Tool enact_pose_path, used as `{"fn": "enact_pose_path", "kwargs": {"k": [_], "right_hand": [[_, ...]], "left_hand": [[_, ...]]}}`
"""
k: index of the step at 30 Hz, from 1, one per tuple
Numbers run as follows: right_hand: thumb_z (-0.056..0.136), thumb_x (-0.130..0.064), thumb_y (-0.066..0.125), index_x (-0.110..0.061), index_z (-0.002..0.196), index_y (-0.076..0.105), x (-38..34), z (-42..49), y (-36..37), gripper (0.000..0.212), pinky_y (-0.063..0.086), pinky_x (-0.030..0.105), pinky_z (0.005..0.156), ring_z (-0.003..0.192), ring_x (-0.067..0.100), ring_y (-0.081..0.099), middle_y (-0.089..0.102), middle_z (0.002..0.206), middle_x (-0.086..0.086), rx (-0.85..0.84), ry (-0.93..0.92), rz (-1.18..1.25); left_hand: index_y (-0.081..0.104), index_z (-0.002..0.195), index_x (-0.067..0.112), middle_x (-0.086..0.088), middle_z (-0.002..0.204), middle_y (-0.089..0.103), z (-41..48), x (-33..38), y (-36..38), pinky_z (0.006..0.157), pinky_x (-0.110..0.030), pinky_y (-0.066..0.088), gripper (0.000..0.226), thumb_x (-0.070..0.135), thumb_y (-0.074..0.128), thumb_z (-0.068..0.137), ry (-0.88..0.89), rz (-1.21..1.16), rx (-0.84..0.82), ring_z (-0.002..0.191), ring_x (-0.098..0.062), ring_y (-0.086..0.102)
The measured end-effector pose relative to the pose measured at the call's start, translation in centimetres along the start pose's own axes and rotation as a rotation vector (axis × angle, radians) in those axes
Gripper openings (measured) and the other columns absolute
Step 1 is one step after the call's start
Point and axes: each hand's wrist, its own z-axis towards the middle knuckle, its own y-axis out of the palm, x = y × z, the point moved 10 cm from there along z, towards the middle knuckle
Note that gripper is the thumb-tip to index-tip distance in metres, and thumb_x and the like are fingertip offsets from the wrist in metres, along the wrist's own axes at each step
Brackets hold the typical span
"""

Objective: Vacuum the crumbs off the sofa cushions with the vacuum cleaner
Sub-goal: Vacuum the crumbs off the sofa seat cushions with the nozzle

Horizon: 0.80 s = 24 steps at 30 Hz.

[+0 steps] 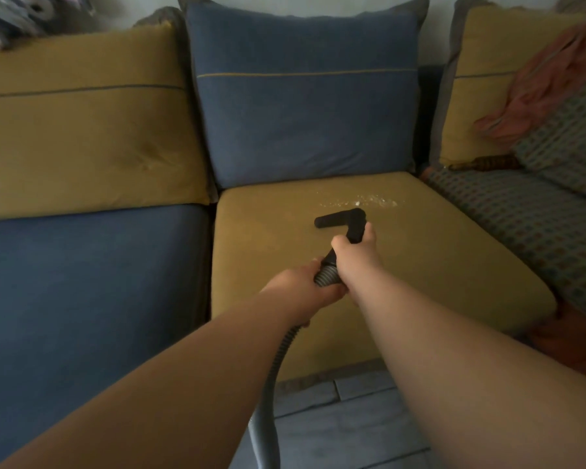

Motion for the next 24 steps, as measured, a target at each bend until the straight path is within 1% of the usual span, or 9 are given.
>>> {"fn": "enact_pose_path", "kwargs": {"k": [3, 5, 7, 9, 11, 15, 19, 21, 24], "right_hand": [[0.091, -0.029, 0.047, -0.041, 0.152, 0.006, 0.4, 0.3, -0.7, 0.075, 0.041, 0.034, 0.067, 0.069, 0.02, 0.051, 0.052, 0.118, 0.007, 0.008, -0.017, -0.011], [0.091, -0.028, 0.046, -0.04, 0.152, 0.005, 0.5, 0.9, -0.9, 0.075, 0.042, 0.034, 0.068, 0.075, 0.024, 0.053, 0.053, 0.121, 0.008, 0.012, -0.02, -0.02], [0.091, -0.028, 0.047, -0.04, 0.152, 0.006, 0.4, 1.7, -0.8, 0.075, 0.043, 0.035, 0.071, 0.082, 0.028, 0.054, 0.054, 0.126, 0.009, 0.018, -0.025, -0.037], [0.091, -0.029, 0.047, -0.04, 0.152, 0.005, 0.2, 2.5, -0.5, 0.075, 0.043, 0.035, 0.072, 0.082, 0.028, 0.054, 0.055, 0.126, 0.01, 0.019, -0.03, -0.056], [0.091, -0.029, 0.047, -0.04, 0.152, 0.005, -0.1, 3.4, 0.0, 0.076, 0.042, 0.035, 0.07, 0.077, 0.026, 0.053, 0.055, 0.123, 0.01, 0.012, -0.036, -0.057], [0.09, -0.03, 0.047, -0.04, 0.152, 0.005, -0.8, 5.5, 1.0, 0.076, 0.042, 0.035, 0.074, 0.085, 0.029, 0.054, 0.055, 0.126, 0.009, 0.003, -0.047, -0.052], [0.09, -0.029, 0.047, -0.041, 0.152, 0.004, -1.3, 7.2, 2.0, 0.076, 0.04, 0.035, 0.07, 0.076, 0.025, 0.051, 0.055, 0.122, 0.008, -0.002, -0.049, -0.043], [0.091, -0.029, 0.047, -0.041, 0.152, 0.004, -1.5, 7.9, 2.5, 0.076, 0.041, 0.035, 0.07, 0.076, 0.025, 0.051, 0.054, 0.122, 0.008, -0.001, -0.043, -0.051], [0.091, -0.029, 0.046, -0.041, 0.152, 0.002, -2.1, 8.9, 3.2, 0.076, 0.041, 0.035, 0.069, 0.079, 0.027, 0.052, 0.055, 0.125, 0.01, 0.002, -0.027, -0.07]], "left_hand": [[0.043, 0.133, 0.029, 0.001, 0.076, 0.062, 0.4, 0.1, 0.9, 0.048, -0.026, 0.057, 0.057, 0.054, 0.06, 0.085, 0.001, -0.038, -0.024, 0.047, -0.012, 0.061], [0.043, 0.133, 0.027, 0.002, 0.077, 0.061, 0.9, 0.1, 1.5, 0.047, -0.025, 0.056, 0.055, 0.051, 0.06, 0.087, 0.001, -0.055, -0.027, 0.047, -0.011, 0.06], [0.039, 0.138, 0.027, 0.001, 0.079, 0.06, 1.8, 0.0, 2.0, 0.044, -0.024, 0.054, 0.058, 0.05, 0.059, 0.088, -0.013, -0.068, -0.025, 0.048, -0.01, 0.06], [0.031, 0.146, 0.029, 0.001, 0.08, 0.06, 2.6, -0.3, 2.0, 0.043, -0.022, 0.052, 0.066, 0.05, 0.058, 0.089, -0.033, -0.067, -0.017, 0.05, -0.011, 0.06], [0.025, 0.15, 0.03, 0.003, 0.08, 0.059, 3.7, -0.4, 1.5, 0.044, -0.021, 0.052, 0.072, 0.052, 0.056, 0.089, -0.043, -0.024, 0.007, 0.053, -0.011, 0.062], [0.017, 0.154, 0.03, 0.007, 0.082, 0.056, 5.6, -0.7, 0.3, 0.055, -0.024, 0.053, 0.078, 0.055, 0.053, 0.089, -0.047, 0.077, 0.067, 0.063, -0.013, 0.061], [0.017, 0.154, 0.029, 0.002, 0.091, 0.06, 7.4, -1.0, -0.3, 0.062, -0.029, 0.057, 0.078, 0.056, 0.052, 0.089, -0.056, 0.093, 0.072, 0.074, -0.019, 0.067], [0.017, 0.153, 0.03, 0.001, 0.089, 0.061, 8.2, -1.3, -0.6, 0.062, -0.032, 0.06, 0.077, 0.056, 0.052, 0.089, -0.066, 0.092, 0.062, 0.071, -0.018, 0.068], [0.016, 0.154, 0.031, 0.002, 0.086, 0.059, 9.2, -1.6, -1.3, 0.059, -0.031, 0.061, 0.077, 0.055, 0.052, 0.09, -0.079, 0.096, 0.06, 0.066, -0.016, 0.067]]}}
